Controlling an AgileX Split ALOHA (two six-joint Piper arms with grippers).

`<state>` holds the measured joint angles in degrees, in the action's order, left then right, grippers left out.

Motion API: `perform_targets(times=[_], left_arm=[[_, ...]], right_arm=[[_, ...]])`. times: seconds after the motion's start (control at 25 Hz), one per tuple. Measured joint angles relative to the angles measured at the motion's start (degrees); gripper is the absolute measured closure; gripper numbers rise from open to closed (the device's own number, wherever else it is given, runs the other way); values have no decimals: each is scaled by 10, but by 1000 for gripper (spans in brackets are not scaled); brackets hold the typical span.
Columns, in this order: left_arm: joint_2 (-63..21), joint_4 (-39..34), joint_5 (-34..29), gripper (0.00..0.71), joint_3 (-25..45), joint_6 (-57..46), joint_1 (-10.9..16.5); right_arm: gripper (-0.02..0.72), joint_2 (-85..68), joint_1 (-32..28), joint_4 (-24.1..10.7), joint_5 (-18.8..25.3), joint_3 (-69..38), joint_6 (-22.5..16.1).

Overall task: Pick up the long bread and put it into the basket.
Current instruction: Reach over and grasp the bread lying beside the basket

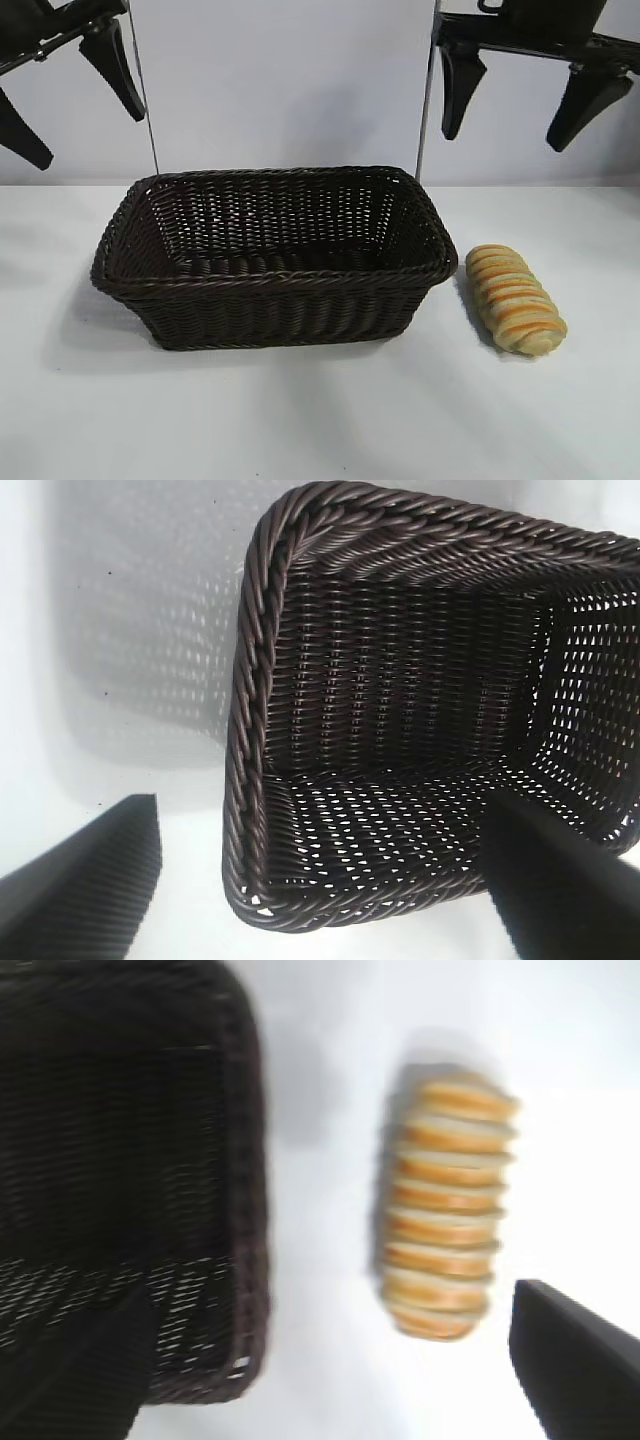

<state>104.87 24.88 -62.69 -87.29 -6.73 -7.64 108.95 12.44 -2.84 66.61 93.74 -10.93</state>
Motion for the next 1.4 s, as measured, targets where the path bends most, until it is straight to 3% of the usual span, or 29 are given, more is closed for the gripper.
perform_targets(times=[0.6,0.76,1.04,1.16,1.4], left_arm=[[0,0,1,82,0,0,0],[0,0,1,82,0,0,0],[0,0,1,82,0,0,0],[0,0,1,82,0,0,0],[0,0,1,82,0,0,0]], right_arm=[[18,20,-9,-3,-190,-154,-17],[18,29,-9,-4,-214,-173,-19],[22,62,-9,-7,-218,-174,-19],[90,72,-9,-10,-222,-174,-19],[386,80,-11,-12,-230,-174,-24]])
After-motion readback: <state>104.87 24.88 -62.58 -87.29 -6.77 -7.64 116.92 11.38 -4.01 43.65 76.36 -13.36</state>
